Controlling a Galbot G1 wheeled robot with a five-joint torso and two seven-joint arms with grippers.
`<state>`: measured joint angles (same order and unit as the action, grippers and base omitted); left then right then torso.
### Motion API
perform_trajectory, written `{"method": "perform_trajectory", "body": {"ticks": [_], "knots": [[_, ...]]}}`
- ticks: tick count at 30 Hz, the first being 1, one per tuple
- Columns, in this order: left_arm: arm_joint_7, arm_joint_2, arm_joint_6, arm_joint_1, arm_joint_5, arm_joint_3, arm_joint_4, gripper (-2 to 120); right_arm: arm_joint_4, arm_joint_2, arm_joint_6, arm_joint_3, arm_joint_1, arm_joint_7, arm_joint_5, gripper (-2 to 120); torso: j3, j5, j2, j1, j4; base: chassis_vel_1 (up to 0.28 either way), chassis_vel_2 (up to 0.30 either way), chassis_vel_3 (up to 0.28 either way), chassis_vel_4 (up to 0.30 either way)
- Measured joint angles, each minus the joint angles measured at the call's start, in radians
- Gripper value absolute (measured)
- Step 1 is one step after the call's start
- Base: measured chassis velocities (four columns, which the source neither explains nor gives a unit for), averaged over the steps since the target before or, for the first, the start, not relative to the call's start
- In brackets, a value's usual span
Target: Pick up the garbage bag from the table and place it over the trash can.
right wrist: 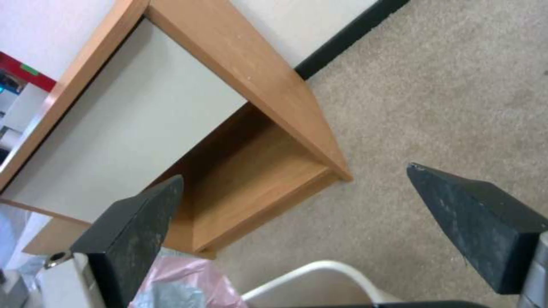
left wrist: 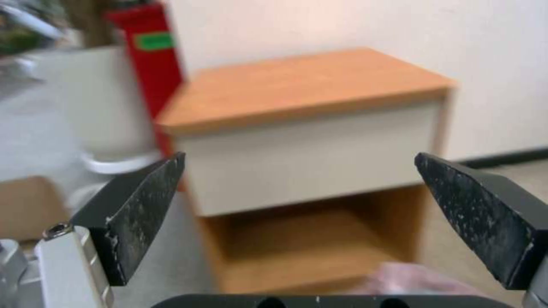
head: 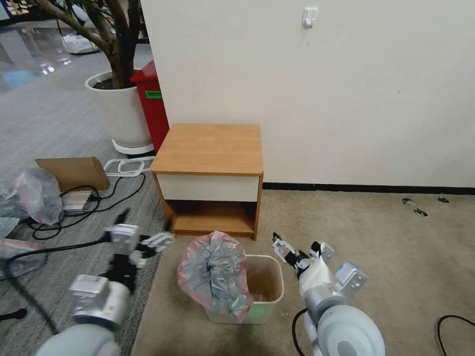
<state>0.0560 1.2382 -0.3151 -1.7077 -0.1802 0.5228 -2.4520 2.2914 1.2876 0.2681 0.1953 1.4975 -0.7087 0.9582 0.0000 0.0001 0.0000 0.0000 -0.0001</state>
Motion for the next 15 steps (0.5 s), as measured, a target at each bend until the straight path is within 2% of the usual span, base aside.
{"method": "perform_trajectory", "body": {"ticks": [3, 4, 6, 9, 10, 11, 13, 15], "knots": [[0.005, -0.021, -0.036, 0.016, 0.003, -0.098, 0.021, 100, -0.012, 0.0, 0.0, 0.015, 0.005, 0.016, -0.012, 100, 0.0, 0.0, 0.0, 0.0, 0.0001, 0.0, 0.0, 0.0, 0.0], [0.005, -0.021, -0.036, 0.016, 0.003, -0.098, 0.021, 100, -0.012, 0.0, 0.0, 0.015, 0.005, 0.016, -0.012, 100, 0.0, 0.0, 0.0, 0.0, 0.0001, 0.0, 0.0, 0.0, 0.0], [0.016, -0.028, -0.052, 0.017, 0.008, -0.155, 0.039, 100, -0.017, 0.006, -0.002, 0.023, 0.011, 0.035, -0.025, 100, 0.0, 0.0, 0.0, 0.0, 0.0, 0.0, 0.0, 0.0, 0.0], [0.068, -0.024, -0.087, 0.016, 0.011, -0.236, 0.066, 100, -0.022, 0.011, -0.004, 0.024, 0.014, 0.048, -0.034, 100, 0.0, 0.0, 0.0, 0.0, 0.0, 0.0, 0.0, 0.0, 0.0], [0.068, -0.024, -0.087, 0.016, 0.011, -0.236, 0.066, 100, -0.022, 0.011, -0.004, 0.024, 0.014, 0.048, -0.034, 100, 0.0, 0.0, 0.0, 0.0, 0.0, 0.0, 0.0, 0.0, 0.0], [0.107, -0.014, -0.112, 0.013, 0.02, -0.272, 0.08, 100, -0.026, 0.011, -0.005, 0.023, 0.013, 0.051, -0.035, 100, 0.0, 0.0, 0.0, 0.0, 0.0, 0.0, 0.0, 0.0, 0.0], [0.151, 0.003, -0.145, 0.006, 0.048, -0.3, 0.095, 97, -0.038, 0.011, -0.005, 0.021, 0.008, 0.059, -0.043, 100, 0.0, -0.0001, 0.0, 0.0, 0.0001, 0.0, 0.0, 0.0, 0.0], [0.165, 0.01, -0.159, 0.002, 0.056, -0.304, 0.1, 95, -0.045, 0.012, -0.008, 0.021, 0.007, 0.066, -0.053, 100, 0.0, 0.0, 0.0, 0.0, 0.0002, 0.0, 0.0, 0.0, 0.0]]}}
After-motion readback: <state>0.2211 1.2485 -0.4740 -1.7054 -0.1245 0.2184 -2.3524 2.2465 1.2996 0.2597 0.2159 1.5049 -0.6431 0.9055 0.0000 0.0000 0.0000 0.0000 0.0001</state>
